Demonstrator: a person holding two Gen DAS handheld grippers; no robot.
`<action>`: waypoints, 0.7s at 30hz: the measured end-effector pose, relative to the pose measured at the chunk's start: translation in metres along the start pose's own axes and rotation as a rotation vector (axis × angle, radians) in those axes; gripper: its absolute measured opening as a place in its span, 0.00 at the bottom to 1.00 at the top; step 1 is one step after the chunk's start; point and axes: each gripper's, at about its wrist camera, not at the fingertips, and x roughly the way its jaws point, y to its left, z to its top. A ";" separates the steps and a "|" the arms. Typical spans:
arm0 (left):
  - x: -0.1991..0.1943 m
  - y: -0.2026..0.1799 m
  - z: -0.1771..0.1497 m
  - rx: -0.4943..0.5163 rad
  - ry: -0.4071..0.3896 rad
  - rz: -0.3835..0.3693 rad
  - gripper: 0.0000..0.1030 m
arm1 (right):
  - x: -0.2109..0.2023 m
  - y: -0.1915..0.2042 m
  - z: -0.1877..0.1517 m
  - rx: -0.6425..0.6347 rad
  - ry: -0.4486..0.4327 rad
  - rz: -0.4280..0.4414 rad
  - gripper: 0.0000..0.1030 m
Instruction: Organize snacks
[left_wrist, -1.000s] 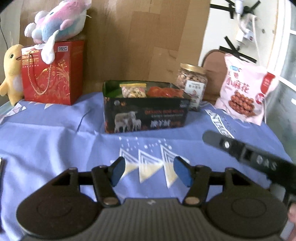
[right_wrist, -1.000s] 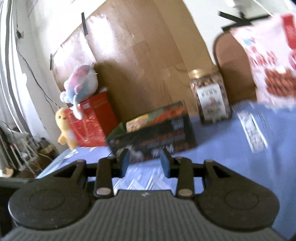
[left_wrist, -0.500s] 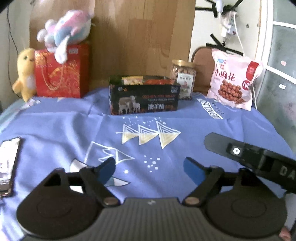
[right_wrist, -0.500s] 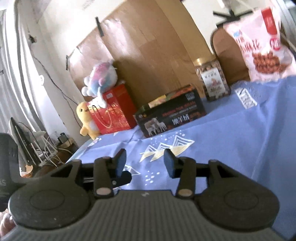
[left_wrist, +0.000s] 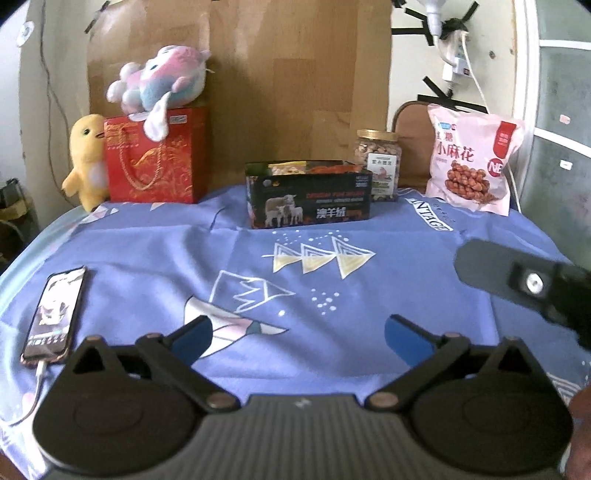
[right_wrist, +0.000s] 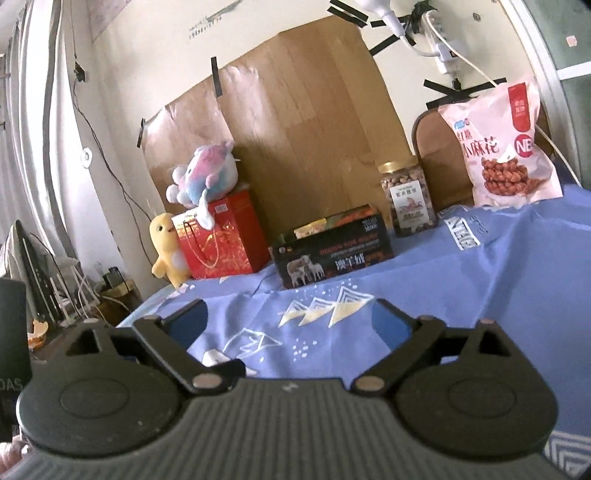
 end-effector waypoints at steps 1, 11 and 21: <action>-0.002 0.001 0.000 -0.004 0.000 0.005 1.00 | -0.002 0.001 0.000 0.001 0.010 0.001 1.00; -0.029 0.002 0.004 -0.002 -0.044 0.035 1.00 | -0.017 0.014 0.003 -0.008 0.055 -0.037 1.00; -0.026 0.001 0.004 -0.015 -0.026 0.047 1.00 | -0.016 0.013 0.001 -0.004 0.062 -0.059 1.00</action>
